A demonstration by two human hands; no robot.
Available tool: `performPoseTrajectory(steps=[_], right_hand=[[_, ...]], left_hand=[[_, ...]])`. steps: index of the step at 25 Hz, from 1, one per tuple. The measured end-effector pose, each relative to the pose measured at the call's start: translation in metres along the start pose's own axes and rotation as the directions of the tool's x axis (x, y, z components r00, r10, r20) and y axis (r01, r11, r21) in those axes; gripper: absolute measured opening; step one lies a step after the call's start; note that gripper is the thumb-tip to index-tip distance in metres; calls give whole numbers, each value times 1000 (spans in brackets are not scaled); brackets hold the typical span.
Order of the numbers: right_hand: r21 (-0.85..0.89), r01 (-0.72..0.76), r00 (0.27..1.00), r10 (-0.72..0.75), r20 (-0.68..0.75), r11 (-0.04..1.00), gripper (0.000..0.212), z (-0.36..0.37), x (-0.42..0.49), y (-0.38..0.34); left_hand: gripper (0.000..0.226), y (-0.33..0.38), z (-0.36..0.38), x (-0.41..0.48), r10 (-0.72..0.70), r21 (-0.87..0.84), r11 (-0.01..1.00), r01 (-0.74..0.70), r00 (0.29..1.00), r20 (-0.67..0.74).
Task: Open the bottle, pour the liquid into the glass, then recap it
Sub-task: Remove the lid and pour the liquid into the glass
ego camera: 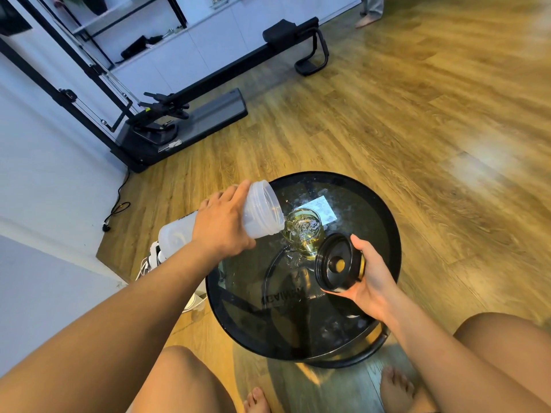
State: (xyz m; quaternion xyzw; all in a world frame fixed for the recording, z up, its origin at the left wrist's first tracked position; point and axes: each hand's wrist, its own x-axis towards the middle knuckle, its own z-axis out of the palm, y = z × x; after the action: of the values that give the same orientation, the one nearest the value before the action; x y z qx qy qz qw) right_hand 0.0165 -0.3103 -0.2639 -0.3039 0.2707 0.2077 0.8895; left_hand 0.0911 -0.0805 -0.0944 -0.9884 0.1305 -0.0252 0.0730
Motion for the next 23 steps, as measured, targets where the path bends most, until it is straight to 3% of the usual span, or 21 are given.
performPoseTrajectory(steps=[23], right_hand=[[-5, -6, 999, 6, -44, 1000, 63, 3, -4, -2]], left_hand=[[114, 0, -3, 3, 93, 130, 988, -83, 992, -80]])
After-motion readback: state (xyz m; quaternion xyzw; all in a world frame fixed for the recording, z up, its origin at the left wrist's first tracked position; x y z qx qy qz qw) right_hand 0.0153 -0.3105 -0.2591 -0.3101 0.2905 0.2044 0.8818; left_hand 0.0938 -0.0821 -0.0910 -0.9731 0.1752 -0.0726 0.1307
